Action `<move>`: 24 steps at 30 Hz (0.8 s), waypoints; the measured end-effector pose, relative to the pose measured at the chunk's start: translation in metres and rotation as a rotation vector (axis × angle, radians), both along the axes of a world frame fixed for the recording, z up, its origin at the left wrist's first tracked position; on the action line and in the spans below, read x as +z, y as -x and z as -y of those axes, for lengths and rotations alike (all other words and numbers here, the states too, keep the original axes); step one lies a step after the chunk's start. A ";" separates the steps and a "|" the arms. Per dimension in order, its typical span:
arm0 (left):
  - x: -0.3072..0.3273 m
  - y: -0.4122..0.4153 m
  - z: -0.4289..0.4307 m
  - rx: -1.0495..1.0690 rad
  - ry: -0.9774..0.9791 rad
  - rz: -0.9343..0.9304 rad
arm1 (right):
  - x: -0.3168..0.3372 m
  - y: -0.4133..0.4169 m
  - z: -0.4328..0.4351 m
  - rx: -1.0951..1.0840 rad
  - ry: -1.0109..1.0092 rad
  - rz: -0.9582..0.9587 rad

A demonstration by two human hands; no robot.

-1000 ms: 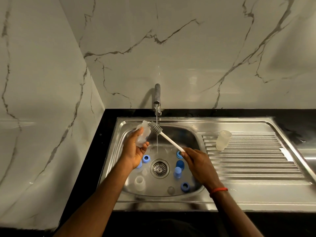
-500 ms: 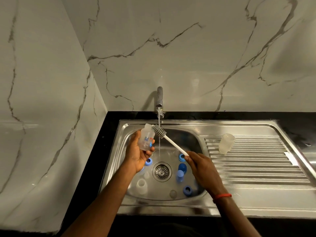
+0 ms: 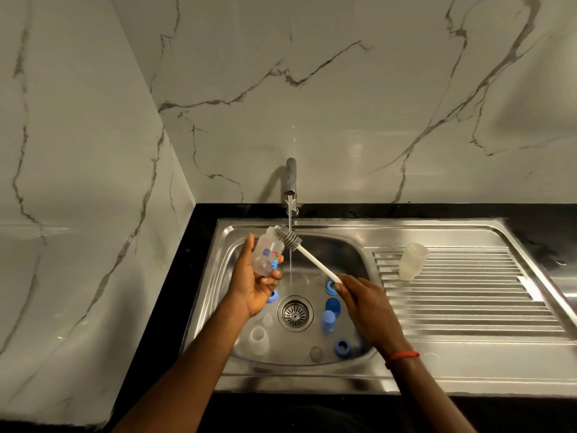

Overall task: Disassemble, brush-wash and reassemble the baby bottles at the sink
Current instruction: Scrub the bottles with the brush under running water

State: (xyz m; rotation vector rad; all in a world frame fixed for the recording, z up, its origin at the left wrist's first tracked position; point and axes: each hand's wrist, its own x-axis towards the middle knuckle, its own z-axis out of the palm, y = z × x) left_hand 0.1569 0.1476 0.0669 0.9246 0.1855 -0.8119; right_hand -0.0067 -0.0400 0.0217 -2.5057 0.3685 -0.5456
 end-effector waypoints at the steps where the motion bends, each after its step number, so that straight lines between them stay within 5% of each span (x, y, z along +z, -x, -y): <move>1: 0.000 0.000 -0.001 0.000 0.015 0.005 | -0.003 0.003 0.000 -0.008 -0.009 -0.016; 24: -0.002 0.005 -0.005 -0.098 0.257 0.045 | 0.009 0.001 0.002 -0.054 0.054 0.021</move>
